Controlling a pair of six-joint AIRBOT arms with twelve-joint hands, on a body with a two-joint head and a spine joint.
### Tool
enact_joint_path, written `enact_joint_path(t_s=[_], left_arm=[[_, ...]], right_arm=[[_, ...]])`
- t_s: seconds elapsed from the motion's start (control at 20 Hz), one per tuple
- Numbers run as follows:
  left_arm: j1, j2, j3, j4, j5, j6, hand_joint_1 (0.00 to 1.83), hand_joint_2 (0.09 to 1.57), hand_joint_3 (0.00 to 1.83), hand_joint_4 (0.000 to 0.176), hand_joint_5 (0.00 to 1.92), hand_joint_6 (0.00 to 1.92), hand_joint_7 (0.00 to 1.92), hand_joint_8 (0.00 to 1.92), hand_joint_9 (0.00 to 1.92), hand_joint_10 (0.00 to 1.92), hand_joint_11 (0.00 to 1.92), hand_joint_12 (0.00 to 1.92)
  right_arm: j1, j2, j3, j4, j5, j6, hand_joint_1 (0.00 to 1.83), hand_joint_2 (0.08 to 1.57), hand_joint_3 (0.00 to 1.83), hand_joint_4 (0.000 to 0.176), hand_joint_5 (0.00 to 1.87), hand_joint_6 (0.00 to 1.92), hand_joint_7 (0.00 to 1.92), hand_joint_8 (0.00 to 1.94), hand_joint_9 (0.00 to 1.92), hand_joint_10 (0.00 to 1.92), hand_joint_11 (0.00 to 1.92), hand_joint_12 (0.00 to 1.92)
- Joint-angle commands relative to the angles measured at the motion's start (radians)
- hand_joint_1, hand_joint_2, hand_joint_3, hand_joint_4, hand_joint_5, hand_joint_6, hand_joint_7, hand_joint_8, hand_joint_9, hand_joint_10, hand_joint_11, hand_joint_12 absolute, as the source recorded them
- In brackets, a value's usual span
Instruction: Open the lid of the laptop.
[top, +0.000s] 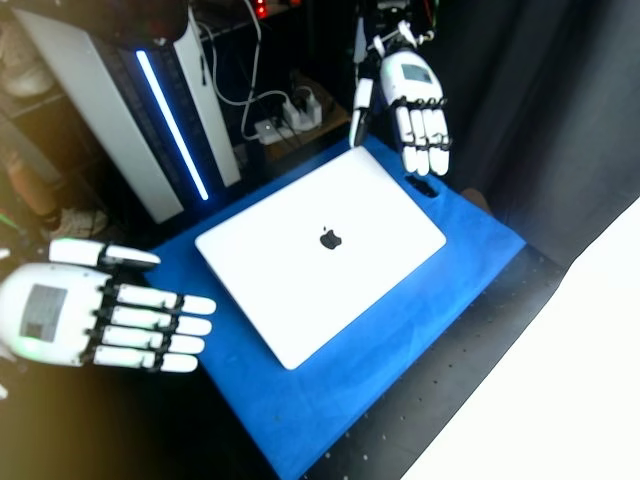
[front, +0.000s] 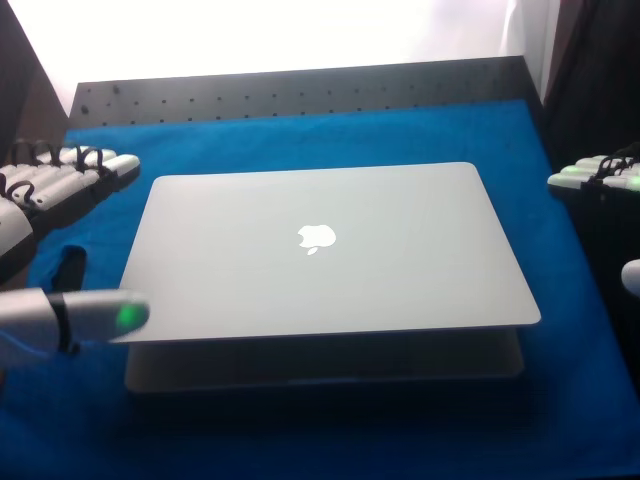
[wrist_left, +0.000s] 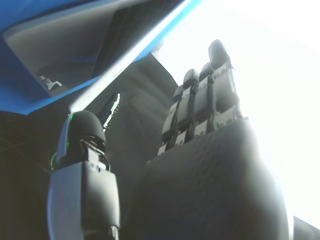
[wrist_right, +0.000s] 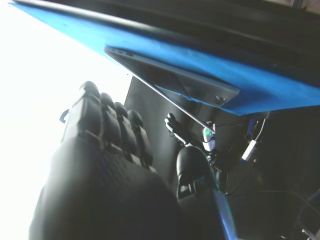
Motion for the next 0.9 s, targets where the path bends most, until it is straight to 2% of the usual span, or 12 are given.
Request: enact_joint_path(t_s=[0.0, 0.05, 0.1, 0.15, 0.25, 0.3, 0.4, 0.45, 0.65, 0.85], left_arm=[[-0.01, 0.008, 0.001, 0.005, -0.123, -0.003, 0.42, 0.92, 0.0, 0.0, 0.0, 0.0, 0.0, 0.0, 0.0, 0.0, 0.0, 0.0], [-0.011, 0.008, 0.0, 0.012, -0.12, -0.003, 0.57, 0.8, 0.0, 0.0, 0.0, 0.0, 0.0, 0.0, 0.0, 0.0, 0.0, 0.0], [-0.013, 0.008, 0.0, 0.017, -0.117, -0.003, 0.63, 0.77, 0.0, 0.0, 0.0, 0.0, 0.0, 0.0, 0.0, 0.0, 0.0, 0.0], [-0.014, 0.008, -0.002, 0.02, -0.119, -0.003, 0.62, 0.79, 0.0, 0.0, 0.0, 0.0, 0.0, 0.0, 0.0, 0.0, 0.0, 0.0], [-0.015, 0.008, -0.004, 0.029, -0.129, -0.007, 0.42, 0.84, 0.01, 0.0, 0.0, 0.0, 0.0, 0.0, 0.0, 0.0, 0.0, 0.0], [-0.015, 0.009, -0.004, 0.041, -0.135, -0.018, 0.39, 0.85, 0.02, 0.0, 0.0, 0.0, 0.0, 0.0, 0.0, 0.0, 0.0, 0.0], [-0.02, 0.009, -0.005, 0.06, -0.137, -0.024, 0.43, 0.85, 0.01, 0.0, 0.0, 0.0, 0.0, 0.0, 0.0, 0.0, 0.0, 0.0], [-0.031, 0.009, -0.006, 0.073, -0.129, -0.024, 0.52, 0.84, 0.0, 0.0, 0.0, 0.0, 0.0, 0.0, 0.0, 0.0, 0.0, 0.0], [-0.043, 0.006, -0.001, 0.082, -0.093, -0.024, 0.61, 0.83, 0.0, 0.0, 0.0, 0.0, 0.0, 0.0, 0.0, 0.0, 0.0, 0.0], [-0.044, 0.001, 0.0, 0.081, -0.087, -0.024, 0.55, 0.88, 0.02, 0.0, 0.0, 0.0, 0.0, 0.0, 0.0, 0.0, 0.0, 0.0]], right_arm=[[0.012, 0.005, 0.005, 0.025, 0.105, 0.014, 0.31, 1.44, 0.0, 0.0, 0.06, 0.01, 0.03, 0.01, 0.0, 0.0, 0.0, 0.0], [0.016, 0.005, 0.005, 0.012, 0.105, 0.019, 0.25, 1.43, 0.0, 0.0, 0.05, 0.0, 0.02, 0.0, 0.0, 0.0, 0.0, 0.0], [0.02, 0.005, 0.005, 0.002, 0.104, 0.02, 0.23, 1.44, 0.0, 0.0, 0.04, 0.0, 0.01, 0.0, 0.0, 0.0, 0.0, 0.0], [0.024, 0.005, 0.004, -0.008, 0.1, 0.025, 0.2, 1.43, 0.0, 0.0, 0.05, 0.0, 0.02, 0.0, 0.0, 0.0, 0.0, 0.0], [0.026, 0.005, 0.004, -0.025, 0.09, 0.037, 0.19, 1.43, 0.0, 0.0, 0.04, 0.0, 0.02, 0.0, 0.0, 0.0, 0.0, 0.0], [0.026, 0.005, 0.004, -0.036, 0.077, 0.041, 0.2, 1.44, 0.0, 0.0, 0.03, 0.0, 0.01, 0.0, 0.0, 0.0, 0.0, 0.0], [0.026, 0.004, 0.003, -0.064, 0.049, 0.05, 0.2, 1.44, 0.0, 0.0, 0.02, 0.0, 0.0, 0.0, 0.0, 0.0, 0.0, 0.0], [0.026, 0.002, 0.0, -0.088, 0.033, 0.062, 0.06, 1.44, 0.0, 0.0, 0.06, 0.01, 0.0, 0.0, 0.0, 0.0, 0.0, 0.0], [0.031, -0.014, -0.001, -0.196, -0.015, 0.132, 0.07, 1.47, 0.01, 0.0, 0.06, 0.0, 0.0, 0.0, 0.0, 0.0, 0.0, 0.0], [0.043, -0.016, -0.011, -0.251, -0.039, 0.137, 0.0, 1.47, 0.0, 0.0, 0.02, 0.0, 0.0, 0.0, 0.0, 0.0, 0.0, 0.0]])
